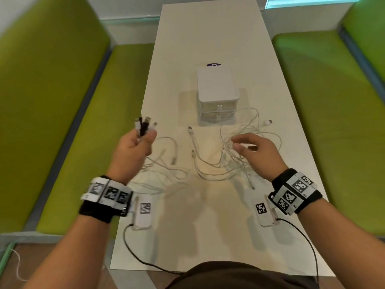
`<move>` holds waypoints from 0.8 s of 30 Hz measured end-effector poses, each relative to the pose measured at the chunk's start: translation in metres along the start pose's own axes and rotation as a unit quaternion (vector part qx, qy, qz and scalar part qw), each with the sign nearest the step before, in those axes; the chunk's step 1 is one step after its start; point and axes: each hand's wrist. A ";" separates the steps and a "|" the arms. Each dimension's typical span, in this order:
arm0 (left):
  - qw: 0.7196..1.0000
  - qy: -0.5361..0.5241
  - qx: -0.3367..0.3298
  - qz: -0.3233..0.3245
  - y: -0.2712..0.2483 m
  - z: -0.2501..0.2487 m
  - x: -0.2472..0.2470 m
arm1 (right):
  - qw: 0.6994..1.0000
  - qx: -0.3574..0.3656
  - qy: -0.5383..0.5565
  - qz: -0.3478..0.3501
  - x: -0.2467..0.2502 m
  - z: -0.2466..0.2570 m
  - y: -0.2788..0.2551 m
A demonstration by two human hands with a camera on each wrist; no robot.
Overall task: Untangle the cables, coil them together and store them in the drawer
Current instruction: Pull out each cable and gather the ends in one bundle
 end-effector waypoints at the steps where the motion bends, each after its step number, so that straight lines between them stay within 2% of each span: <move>1: 0.996 0.074 -0.007 0.045 0.002 -0.001 0.016 | 1.000 -0.008 -0.005 -0.014 0.006 -0.002 -0.001; 2: 0.979 0.174 -0.003 0.110 0.005 -0.002 0.032 | 0.999 -0.019 -0.012 -0.024 0.012 -0.003 -0.002; 4: 0.898 0.374 0.045 0.229 0.011 0.000 0.062 | 0.999 -0.035 -0.035 -0.012 0.024 -0.007 -0.009; 6: 0.805 0.518 0.114 0.268 0.019 0.010 0.091 | 0.991 -0.054 -0.118 0.033 0.029 -0.011 -0.019; 7: 0.764 0.570 0.138 0.269 0.024 0.016 0.103 | 0.976 -0.070 -0.201 0.055 0.029 -0.015 -0.022; 9: 0.719 0.626 0.161 0.254 0.027 0.026 0.121 | 0.921 -0.110 -0.367 0.075 0.020 -0.025 -0.025; 11: 0.711 0.645 0.118 0.254 0.023 0.036 0.121 | 0.891 -0.124 -0.432 0.058 0.010 -0.035 -0.026; 12: 0.720 0.642 0.083 0.251 0.020 0.037 0.113 | 0.892 -0.113 -0.434 0.048 0.006 -0.039 -0.026; 14: 0.759 0.603 0.047 0.239 0.012 0.032 0.087 | 0.901 -0.080 -0.423 0.050 0.000 -0.042 -0.023; 16: 0.816 0.531 0.030 0.227 0.009 0.026 0.058 | 0.931 -0.055 -0.357 0.046 -0.001 -0.036 -0.020; 18: 0.879 0.428 0.024 0.210 0.009 0.017 0.033 | 0.967 -0.025 -0.252 0.010 0.002 -0.025 -0.019; 19: 0.901 0.379 0.019 0.210 0.010 0.012 0.023 | 0.977 -0.007 -0.210 -0.024 0.004 -0.017 -0.020; 22: 0.937 0.267 -0.003 0.226 0.012 -0.005 -0.004 | 0.982 0.060 -0.143 -0.107 0.010 0.012 -0.026; 24: 0.960 0.191 -0.025 0.205 0.014 -0.011 -0.019 | 0.985 0.078 -0.128 -0.084 0.010 0.029 -0.031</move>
Point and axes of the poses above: each hand's wrist, its own y-axis towards the middle knuckle, its own x-axis out of the back of the hand, z = x × y, and after that the axes turned 15 degrees about -x, right-handed
